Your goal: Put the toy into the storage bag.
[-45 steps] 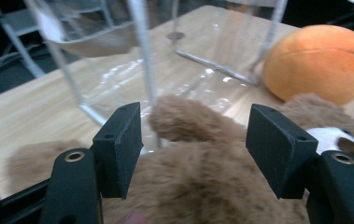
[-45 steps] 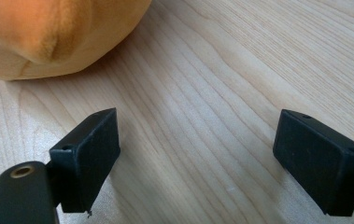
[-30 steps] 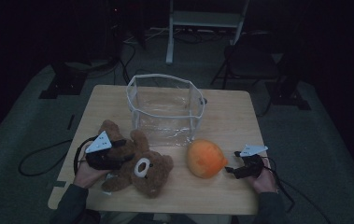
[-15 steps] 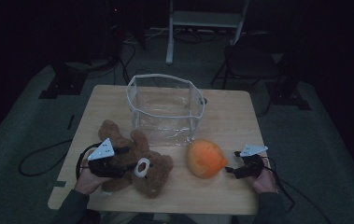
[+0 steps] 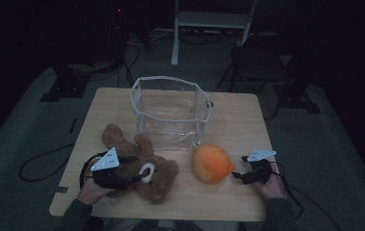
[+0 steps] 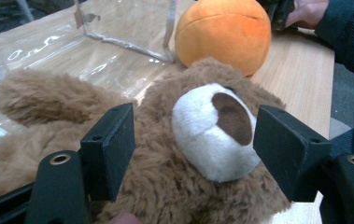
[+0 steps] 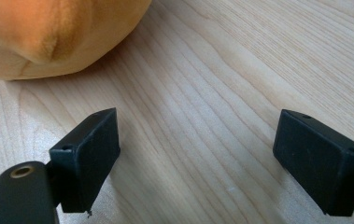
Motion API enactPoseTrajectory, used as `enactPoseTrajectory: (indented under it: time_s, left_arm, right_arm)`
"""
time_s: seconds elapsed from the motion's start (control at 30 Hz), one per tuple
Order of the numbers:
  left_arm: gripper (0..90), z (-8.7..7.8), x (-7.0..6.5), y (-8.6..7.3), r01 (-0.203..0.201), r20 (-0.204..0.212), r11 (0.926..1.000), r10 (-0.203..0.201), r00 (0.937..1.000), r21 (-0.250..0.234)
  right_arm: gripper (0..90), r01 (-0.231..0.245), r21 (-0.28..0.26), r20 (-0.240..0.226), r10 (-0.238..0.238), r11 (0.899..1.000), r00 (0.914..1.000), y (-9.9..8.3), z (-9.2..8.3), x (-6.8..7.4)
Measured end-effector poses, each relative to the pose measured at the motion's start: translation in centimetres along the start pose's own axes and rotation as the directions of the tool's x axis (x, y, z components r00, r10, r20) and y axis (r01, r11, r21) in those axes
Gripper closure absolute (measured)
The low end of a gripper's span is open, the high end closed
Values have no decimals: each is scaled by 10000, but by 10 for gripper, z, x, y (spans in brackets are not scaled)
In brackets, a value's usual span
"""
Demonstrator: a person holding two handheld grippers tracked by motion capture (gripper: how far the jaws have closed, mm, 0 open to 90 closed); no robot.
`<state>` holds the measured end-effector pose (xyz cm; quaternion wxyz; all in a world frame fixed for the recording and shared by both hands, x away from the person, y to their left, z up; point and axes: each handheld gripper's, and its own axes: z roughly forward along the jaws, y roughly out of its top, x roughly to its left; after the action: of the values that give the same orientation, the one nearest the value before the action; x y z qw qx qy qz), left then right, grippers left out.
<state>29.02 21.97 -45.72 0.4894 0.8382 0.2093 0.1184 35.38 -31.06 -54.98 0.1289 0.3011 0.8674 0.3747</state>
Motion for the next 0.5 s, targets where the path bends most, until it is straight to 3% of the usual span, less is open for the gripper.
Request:
enactPoseTrajectory:
  time_s: [0.33, 0.5]
  left_arm:
    - [251, 17, -6, -1, -272, 494, 9995, 264, 9984, 144]
    - [235, 28, -11, -1, -753, 773, 9953, 705, 9945, 616]
  right_arm:
    - [139, 2, -5, -1, -2, 10000, 10000, 0, 0, 0]
    - [139, 2, -4, -1, -2, 10000, 10000, 0, 0, 0]
